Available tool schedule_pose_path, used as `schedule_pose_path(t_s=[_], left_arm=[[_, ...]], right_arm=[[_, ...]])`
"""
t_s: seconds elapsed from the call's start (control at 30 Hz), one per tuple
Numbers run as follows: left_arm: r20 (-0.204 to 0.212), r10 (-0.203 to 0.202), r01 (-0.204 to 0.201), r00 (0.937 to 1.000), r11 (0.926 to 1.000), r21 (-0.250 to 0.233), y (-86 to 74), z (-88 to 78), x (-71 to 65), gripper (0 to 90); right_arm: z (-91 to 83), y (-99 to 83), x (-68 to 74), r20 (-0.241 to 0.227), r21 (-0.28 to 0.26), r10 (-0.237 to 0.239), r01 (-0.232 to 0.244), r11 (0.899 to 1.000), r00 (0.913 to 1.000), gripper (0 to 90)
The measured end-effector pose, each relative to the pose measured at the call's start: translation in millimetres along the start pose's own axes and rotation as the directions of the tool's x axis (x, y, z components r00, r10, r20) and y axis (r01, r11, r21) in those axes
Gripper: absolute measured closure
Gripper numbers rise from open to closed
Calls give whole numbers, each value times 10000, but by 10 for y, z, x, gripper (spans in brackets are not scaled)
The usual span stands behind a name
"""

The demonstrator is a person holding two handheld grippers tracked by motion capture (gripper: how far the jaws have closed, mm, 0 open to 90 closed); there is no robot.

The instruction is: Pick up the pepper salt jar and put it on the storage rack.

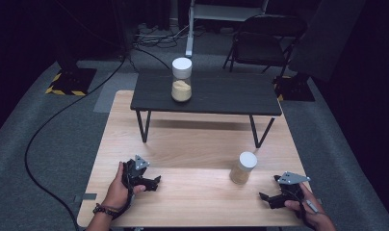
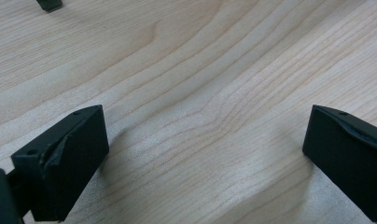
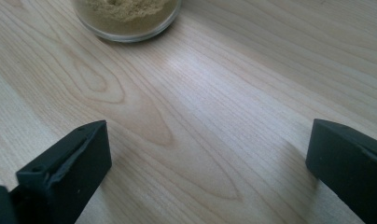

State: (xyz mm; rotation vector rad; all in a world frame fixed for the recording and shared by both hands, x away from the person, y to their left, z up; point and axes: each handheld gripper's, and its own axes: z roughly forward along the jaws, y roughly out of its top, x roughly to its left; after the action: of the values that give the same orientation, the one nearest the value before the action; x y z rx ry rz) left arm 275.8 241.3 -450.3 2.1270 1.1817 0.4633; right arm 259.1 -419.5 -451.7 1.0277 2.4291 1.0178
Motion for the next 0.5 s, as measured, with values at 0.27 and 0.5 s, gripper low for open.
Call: schedule_pose_path(t_s=[0.27, 0.5], left_arm=[[7, 3, -3, 10000, 10000, 1, 0, 0, 1, 5], [6, 6, -6, 10000, 10000, 1, 0, 0, 2, 5]], right_arm=[[-4, 4, 13, 116, 15, 109, -109, 9999, 9999, 5], [-63, 8, 23, 190, -279, 343, -337, 9990, 9992, 17]])
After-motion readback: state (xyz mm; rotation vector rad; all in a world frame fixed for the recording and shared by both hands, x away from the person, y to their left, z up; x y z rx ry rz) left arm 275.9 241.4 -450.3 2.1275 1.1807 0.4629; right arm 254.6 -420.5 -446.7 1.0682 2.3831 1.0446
